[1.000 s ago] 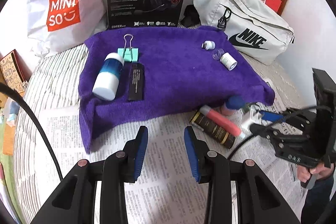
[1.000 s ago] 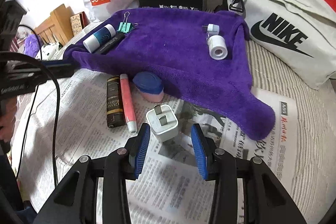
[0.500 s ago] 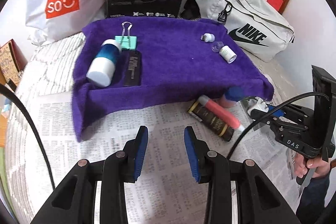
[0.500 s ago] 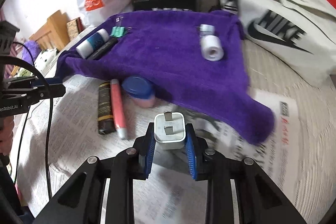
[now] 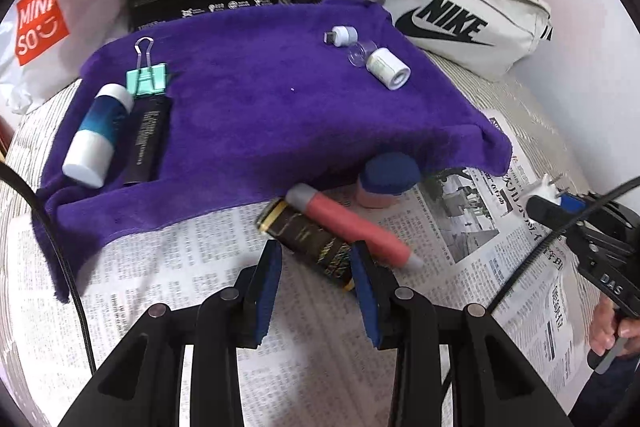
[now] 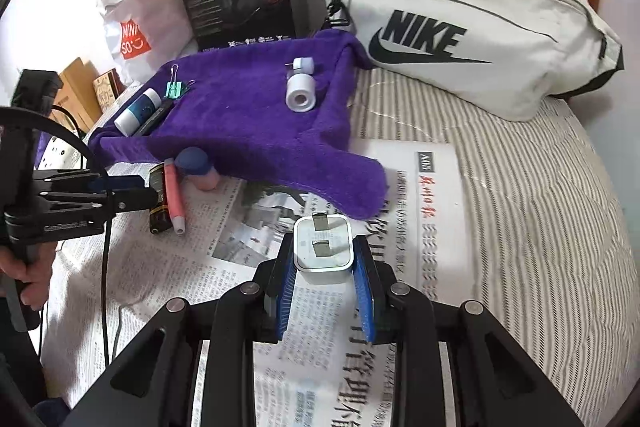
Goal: Organize rigid objects
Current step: 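Grasp the gold-and-black Grand Reserve box with the left tool while the right lifts the plug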
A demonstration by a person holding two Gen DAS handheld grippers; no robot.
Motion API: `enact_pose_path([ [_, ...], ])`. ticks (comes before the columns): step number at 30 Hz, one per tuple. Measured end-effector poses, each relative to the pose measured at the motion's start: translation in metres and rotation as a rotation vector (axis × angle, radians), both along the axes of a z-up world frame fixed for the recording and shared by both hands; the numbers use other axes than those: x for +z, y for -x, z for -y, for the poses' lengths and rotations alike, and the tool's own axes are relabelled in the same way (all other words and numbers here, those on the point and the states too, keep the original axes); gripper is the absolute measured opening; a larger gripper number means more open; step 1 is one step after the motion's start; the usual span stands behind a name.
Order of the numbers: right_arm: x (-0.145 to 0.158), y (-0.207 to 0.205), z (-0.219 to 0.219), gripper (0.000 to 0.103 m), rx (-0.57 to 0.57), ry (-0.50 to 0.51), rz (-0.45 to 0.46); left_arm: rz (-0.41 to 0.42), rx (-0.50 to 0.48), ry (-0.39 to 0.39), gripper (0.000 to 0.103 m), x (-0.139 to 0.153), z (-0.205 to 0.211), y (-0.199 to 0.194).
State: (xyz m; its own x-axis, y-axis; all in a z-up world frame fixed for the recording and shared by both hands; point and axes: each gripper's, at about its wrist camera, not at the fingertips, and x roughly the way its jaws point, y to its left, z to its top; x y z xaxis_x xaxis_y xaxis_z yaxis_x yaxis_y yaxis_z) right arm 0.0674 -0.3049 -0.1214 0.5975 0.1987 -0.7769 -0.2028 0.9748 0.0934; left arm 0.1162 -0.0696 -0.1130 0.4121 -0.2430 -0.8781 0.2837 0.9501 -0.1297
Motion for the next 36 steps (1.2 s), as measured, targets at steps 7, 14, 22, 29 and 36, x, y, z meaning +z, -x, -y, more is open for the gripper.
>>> enact_pose_path([
  [7, -0.001, 0.001, 0.004, 0.027, 0.002, -0.031, 0.001, -0.024, 0.02, -0.057, 0.042, -0.003, 0.015, -0.006],
  [14, -0.013, 0.002, 0.004, 0.027, 0.0, -0.034, -0.029, -0.009, -0.007, -0.098, 0.044, -0.004, 0.005, 0.001],
  [22, -0.016, 0.0, 0.0, 0.027, 0.014, -0.043, -0.035, 0.004, 0.007, -0.076, 0.043, -0.008, -0.014, 0.002],
  [29, -0.018, 0.001, -0.003, 0.027, 0.021, -0.04, -0.045, 0.04, -0.033, -0.101, 0.023, -0.011, 0.001, 0.003],
  [36, -0.018, 0.001, -0.002, 0.027, 0.016, -0.043, -0.047, 0.053, -0.05, -0.124, 0.025, -0.013, 0.004, 0.009],
])
